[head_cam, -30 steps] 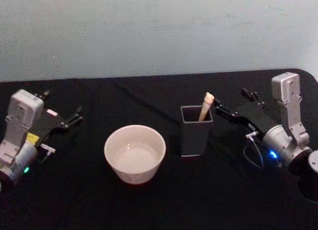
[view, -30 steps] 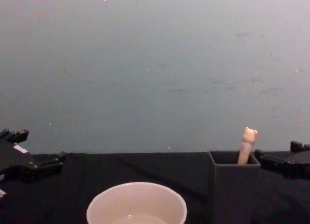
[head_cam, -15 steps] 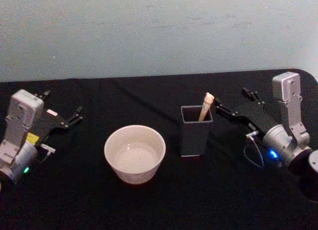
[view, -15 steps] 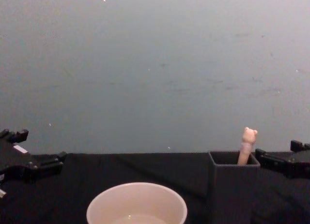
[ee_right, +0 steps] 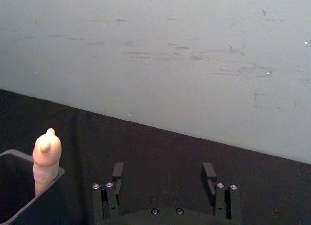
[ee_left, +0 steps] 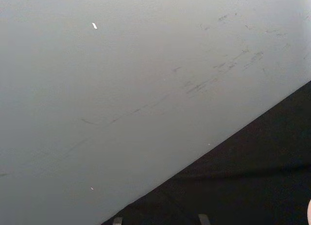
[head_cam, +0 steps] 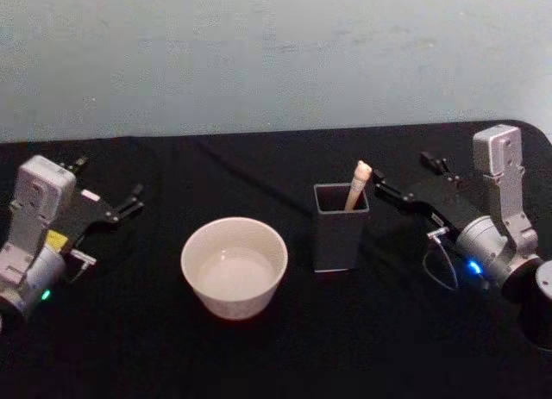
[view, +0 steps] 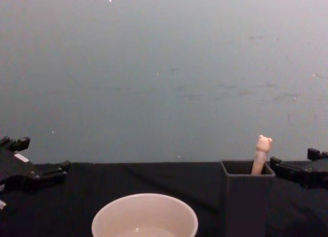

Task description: Pick up the stirring spoon with one hand, stir inside the cup, then place it back in its original position.

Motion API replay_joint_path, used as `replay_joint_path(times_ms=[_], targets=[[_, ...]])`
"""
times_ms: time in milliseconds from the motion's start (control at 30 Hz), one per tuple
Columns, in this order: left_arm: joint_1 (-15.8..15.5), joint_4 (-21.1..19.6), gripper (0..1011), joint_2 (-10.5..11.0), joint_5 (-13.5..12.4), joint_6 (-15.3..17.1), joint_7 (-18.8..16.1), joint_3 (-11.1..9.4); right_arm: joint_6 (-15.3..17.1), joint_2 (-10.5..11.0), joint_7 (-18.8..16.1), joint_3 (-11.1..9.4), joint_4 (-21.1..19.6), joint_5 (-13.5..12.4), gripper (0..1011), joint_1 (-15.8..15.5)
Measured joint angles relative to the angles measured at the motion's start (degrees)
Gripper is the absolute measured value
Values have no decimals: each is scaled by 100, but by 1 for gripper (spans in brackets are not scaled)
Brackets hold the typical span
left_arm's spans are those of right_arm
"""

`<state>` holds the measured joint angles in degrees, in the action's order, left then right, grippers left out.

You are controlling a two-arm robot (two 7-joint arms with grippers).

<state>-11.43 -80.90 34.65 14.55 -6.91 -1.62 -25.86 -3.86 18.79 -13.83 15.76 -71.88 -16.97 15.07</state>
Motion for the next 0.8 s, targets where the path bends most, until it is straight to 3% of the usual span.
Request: replay_joint_path(times_ms=[800], targets=[[0,0,1001,0,0,0,0,0,0,0,0,0,0,0,1003,0]])
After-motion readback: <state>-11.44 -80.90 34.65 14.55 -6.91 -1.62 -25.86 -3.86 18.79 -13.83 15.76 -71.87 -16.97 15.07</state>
